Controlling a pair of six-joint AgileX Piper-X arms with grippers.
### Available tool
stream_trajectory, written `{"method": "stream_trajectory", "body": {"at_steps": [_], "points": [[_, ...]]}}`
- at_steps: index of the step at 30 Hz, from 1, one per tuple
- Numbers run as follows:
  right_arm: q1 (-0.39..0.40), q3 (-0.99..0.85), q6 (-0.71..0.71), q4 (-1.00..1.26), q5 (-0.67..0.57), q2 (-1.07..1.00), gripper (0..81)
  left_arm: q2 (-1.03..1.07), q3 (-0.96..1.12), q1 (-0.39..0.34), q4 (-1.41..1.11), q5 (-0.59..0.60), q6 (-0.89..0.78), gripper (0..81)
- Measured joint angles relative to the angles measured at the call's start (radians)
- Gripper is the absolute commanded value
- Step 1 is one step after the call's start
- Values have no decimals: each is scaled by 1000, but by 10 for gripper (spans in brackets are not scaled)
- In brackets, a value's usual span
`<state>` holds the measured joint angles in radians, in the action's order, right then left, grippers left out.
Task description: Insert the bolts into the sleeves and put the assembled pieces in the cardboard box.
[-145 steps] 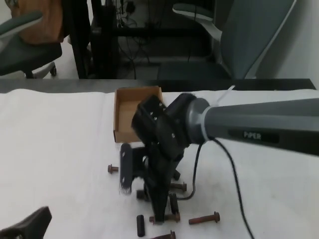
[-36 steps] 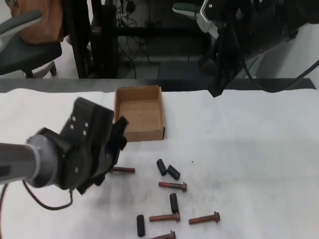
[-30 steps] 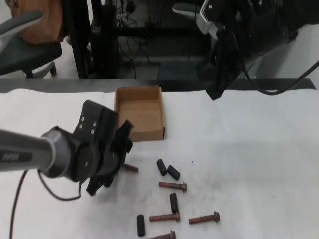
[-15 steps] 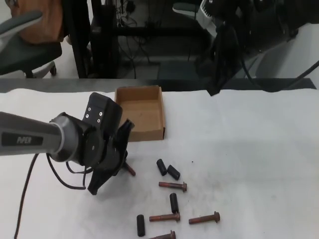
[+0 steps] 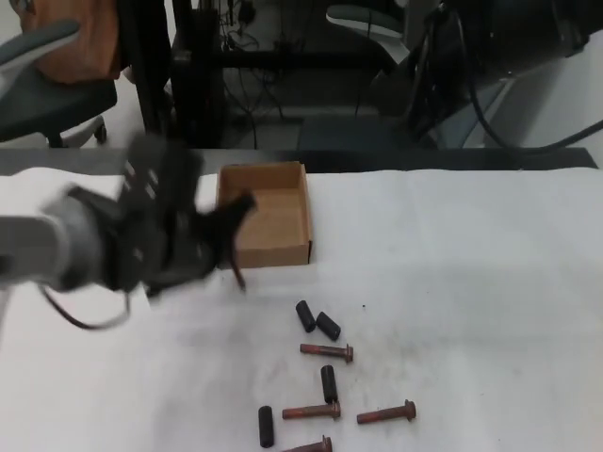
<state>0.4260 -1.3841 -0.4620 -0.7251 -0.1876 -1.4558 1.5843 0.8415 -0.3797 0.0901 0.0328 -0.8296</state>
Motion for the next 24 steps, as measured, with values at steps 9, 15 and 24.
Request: {"method": "stream_trajectory", "body": {"at_steps": [9, 15, 24], "points": [[22, 311, 70, 147, -156, 266, 6, -560, -116, -9, -157, -21, 417, 17], [167, 673, 326, 583, -97, 515, 6, -802, -248, -101, -361, 88, 656, 17], [527, 938, 420, 879, 244, 522, 6, -824, -343, -263, -263, 199, 781, 17]]}}
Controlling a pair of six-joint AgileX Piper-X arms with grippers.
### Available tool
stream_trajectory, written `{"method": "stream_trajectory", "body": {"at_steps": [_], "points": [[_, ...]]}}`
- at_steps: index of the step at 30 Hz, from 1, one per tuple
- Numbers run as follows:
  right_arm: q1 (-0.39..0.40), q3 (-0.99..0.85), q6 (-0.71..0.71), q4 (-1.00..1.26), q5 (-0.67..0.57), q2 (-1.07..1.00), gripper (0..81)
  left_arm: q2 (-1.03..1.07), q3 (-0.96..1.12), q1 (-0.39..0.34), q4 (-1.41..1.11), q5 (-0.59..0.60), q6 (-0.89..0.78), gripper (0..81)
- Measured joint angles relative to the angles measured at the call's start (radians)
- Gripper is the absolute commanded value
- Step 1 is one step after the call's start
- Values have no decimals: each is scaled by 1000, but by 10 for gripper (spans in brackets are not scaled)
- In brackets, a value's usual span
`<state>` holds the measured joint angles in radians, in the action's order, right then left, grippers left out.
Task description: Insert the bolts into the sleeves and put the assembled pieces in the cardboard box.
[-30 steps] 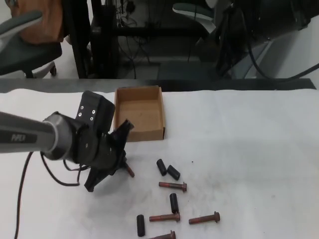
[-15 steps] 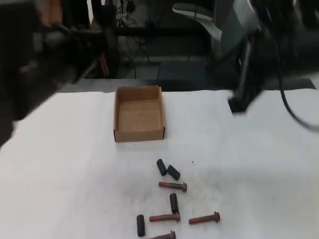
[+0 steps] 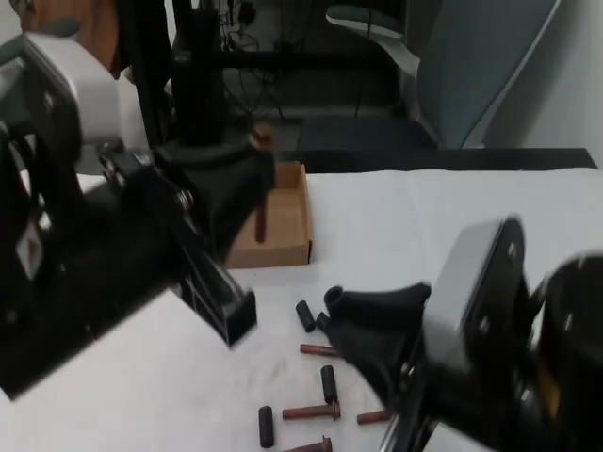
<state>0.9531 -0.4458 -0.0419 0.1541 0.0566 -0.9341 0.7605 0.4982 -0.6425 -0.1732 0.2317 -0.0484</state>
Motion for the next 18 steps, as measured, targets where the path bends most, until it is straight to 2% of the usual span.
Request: {"method": "stream_trajectory", "body": {"at_steps": [3, 8, 14, 18], "points": [[71, 71, 42, 180, 115, -43, 6, 11, -33, -51, -71, 2, 9, 17], [119, 203, 80, 450, 236, -122, 6, 80, -86, -148, -211, -48, -45, 17], [121, 238, 67, 542, 277, -157, 6, 167, -101, -251, -376, -189, -63, 17], [123, 238, 66, 580, 273, -157, 6, 241, -101, -274, -451, -232, -74, 17]]}}
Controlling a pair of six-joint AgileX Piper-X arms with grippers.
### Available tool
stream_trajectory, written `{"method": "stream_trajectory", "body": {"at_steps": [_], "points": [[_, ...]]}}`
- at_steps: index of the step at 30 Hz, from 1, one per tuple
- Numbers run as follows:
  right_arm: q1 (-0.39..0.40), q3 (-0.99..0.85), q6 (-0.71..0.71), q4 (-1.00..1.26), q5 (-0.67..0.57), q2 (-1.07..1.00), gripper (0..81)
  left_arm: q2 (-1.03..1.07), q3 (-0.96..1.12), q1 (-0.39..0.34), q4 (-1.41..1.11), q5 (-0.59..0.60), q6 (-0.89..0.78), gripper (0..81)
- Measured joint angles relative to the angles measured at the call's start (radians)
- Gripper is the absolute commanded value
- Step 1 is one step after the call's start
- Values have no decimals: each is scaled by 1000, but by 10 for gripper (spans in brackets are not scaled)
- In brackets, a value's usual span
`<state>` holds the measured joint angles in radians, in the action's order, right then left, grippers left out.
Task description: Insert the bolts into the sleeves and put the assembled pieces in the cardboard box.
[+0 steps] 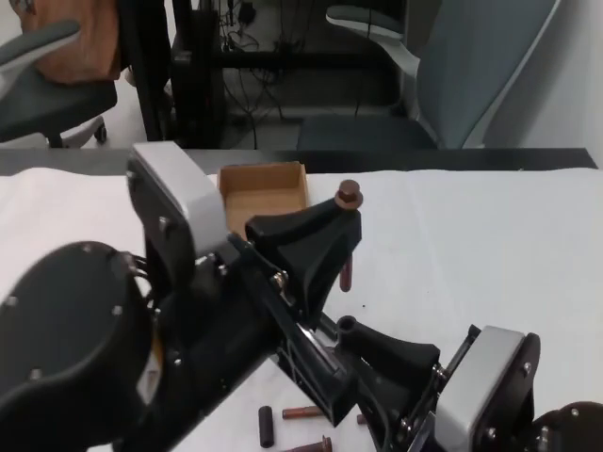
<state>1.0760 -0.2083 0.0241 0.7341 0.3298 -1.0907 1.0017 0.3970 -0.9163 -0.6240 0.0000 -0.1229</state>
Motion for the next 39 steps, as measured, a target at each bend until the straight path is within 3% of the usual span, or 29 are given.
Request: {"method": "stream_trajectory", "body": {"at_steps": [39], "points": [[0, 1, -53, 102, 51, 0, 6, 43, 0, -14, -2, 6, -207, 17]]}}
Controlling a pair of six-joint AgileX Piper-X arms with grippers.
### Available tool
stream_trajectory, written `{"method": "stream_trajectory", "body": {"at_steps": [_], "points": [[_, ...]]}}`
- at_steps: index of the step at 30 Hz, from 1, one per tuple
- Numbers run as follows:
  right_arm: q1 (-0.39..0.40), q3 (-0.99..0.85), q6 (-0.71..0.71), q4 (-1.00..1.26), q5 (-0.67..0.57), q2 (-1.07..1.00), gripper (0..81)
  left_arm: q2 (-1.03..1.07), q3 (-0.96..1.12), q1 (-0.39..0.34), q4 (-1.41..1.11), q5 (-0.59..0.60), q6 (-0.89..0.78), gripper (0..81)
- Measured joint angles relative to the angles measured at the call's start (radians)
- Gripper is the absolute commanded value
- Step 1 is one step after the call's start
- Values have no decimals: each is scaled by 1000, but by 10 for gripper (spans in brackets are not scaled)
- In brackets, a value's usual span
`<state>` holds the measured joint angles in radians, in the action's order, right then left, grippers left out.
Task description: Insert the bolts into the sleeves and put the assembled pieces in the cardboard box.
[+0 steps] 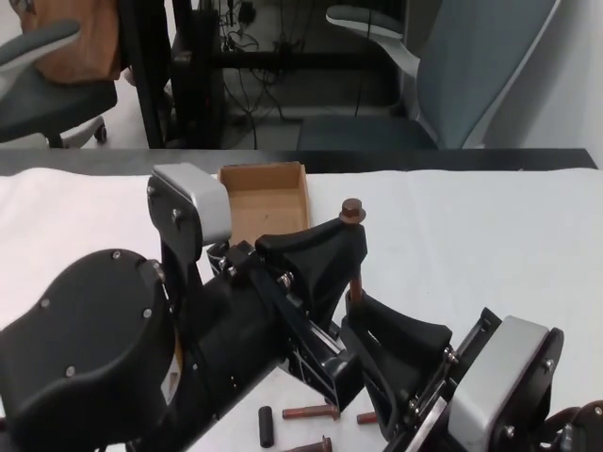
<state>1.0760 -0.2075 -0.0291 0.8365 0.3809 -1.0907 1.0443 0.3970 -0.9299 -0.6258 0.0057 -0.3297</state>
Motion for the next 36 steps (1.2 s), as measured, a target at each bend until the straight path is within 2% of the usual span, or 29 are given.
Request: {"method": "stream_trajectory", "body": {"at_steps": [4, 5, 7, 9, 10, 11, 17, 21, 22, 23, 24, 25, 26, 31, 32, 33, 34, 36], "points": [[1, 2, -1, 2, 0, 0, 6, 0, 0, -19, 9, -22, 6, 7], [1, 2, -1, 2, 0, 0, 6, 0, 0, -21, 13, -26, 9, 45], [1, 4, -1, -2, 0, 0, 6, 0, 0, -24, 27, -26, 14, 199], [1, 4, -1, -7, 0, 0, 6, 0, 0, -24, 49, -20, 15, 491], [1, 4, -1, -7, 0, 0, 6, 0, 0, -29, 63, -6, 15, 676], [1, 4, -1, -3, 0, 0, 6, 2, 0, -33, 79, 9, 13, 700], [1, 0, -8, -10, 13, 0, 6, 2, -3, -39, 82, 34, -8, 700], [-26, -40, -8, -144, 37, -2, 6, -87, -3, -38, 76, 33, 36, 700], [-40, -60, -13, -192, 34, -2, 6, -135, -3, -38, 76, 15, 64, 652], [-57, -80, -24, -236, 27, -2, 6, -177, -3, -38, 92, -6, 96, 547], [-74, -109, -34, -283, 19, -5, 6, -215, -3, -38, 112, -32, 117, 350], [-81, -121, -39, -300, 16, -7, 6, -235, -3, -38, 123, -38, 128, 237], [-91, -128, -42, -321, 14, -7, 6, -245, -3, -38, 128, -44, 133, 22], [-113, -167, -51, -368, 3, -10, 6, -315, -3, -38, 187, -99, 164, 18], [-264, -381, -74, -586, -91, -91, 6, -493, -1, -38, 352, -189, 204, 18], [-314, -496, -94, -689, -219, -192, 6, -755, -2, -38, 848, -412, 226, 18], [-335, -570, -110, -738, -255, -250, 6, -817, -2, -38, 966, -460, 228, 18], [-371, -754, -146, -803, -295, -416, 6, -877, -6, -38, 1051, -496, 228, 18]]}}
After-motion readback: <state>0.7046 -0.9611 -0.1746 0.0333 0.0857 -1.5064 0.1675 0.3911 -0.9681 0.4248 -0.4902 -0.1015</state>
